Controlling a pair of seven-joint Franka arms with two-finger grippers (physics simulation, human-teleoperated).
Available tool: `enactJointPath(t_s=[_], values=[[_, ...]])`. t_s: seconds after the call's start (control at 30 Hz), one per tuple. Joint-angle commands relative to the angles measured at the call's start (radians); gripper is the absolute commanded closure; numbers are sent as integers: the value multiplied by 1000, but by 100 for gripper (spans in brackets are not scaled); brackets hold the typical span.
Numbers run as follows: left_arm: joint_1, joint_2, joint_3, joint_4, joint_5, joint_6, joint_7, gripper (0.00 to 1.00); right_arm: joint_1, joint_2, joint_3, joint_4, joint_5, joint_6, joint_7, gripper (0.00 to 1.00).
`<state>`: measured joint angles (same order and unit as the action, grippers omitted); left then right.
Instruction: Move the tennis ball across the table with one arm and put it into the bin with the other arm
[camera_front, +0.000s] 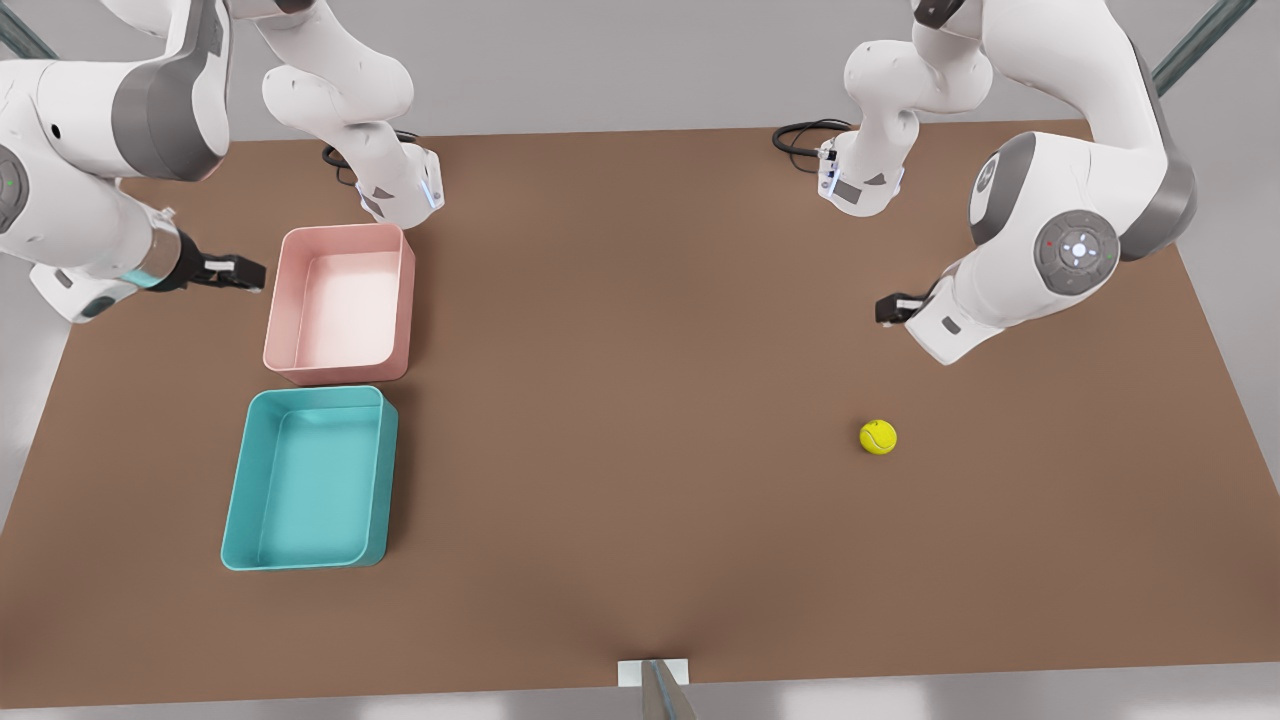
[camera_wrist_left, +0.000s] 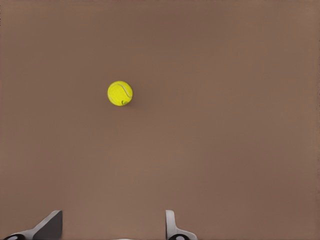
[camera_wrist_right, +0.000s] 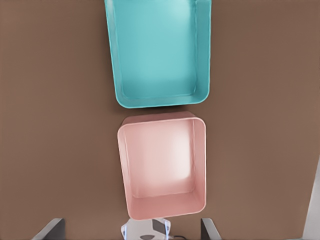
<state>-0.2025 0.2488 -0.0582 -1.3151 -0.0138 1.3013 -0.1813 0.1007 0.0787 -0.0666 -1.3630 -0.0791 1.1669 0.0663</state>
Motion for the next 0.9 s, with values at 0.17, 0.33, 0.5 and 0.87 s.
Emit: enactJointPath(t_s=[0.17, 0.33, 0.5, 0.87], values=[[3, 38, 21, -122, 5, 245, 302, 79, -9, 42, -1, 5, 9, 48, 79, 0], [121, 277, 21, -144, 9, 490, 1519, 79, -10, 76, 1, -19, 42, 151, 64, 0], [175, 377, 21, -216, 94, 702, 1935, 79, -6, 75, 1, -36, 35, 145, 63, 0], [187, 354, 50, -435, 198, 891, 1952, 79, -18, 70, -2, -44, 28, 117, -23, 0]])
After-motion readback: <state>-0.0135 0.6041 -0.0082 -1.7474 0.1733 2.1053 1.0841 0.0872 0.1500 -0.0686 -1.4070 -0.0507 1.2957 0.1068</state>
